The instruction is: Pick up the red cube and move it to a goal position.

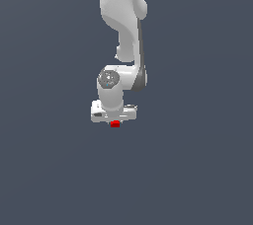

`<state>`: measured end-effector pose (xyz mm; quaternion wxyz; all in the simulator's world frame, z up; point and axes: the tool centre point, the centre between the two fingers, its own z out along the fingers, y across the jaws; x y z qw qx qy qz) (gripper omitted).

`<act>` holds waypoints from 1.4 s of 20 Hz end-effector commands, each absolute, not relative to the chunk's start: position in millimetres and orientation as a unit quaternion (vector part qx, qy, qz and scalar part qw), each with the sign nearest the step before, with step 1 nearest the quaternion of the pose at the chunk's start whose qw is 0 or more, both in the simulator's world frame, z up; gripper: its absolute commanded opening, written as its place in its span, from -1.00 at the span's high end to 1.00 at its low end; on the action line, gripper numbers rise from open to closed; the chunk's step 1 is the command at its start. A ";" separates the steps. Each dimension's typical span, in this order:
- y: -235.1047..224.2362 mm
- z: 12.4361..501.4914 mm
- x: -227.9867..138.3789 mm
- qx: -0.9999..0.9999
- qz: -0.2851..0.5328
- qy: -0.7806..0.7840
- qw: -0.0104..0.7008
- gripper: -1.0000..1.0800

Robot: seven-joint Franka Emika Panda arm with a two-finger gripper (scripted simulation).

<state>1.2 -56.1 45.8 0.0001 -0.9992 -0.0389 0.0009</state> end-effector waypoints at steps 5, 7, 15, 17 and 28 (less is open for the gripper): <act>-61.5 89.2 -12.0 -0.999 0.000 -0.039 0.000 1.00; -63.7 107.2 -17.6 -0.999 0.000 -0.039 0.000 1.00; -72.4 175.8 -37.7 -0.999 0.000 -0.039 0.000 1.00; -74.1 188.8 -41.2 -0.999 0.000 -0.039 0.000 1.00; -78.5 223.1 -48.8 -0.999 0.000 -0.039 0.000 1.00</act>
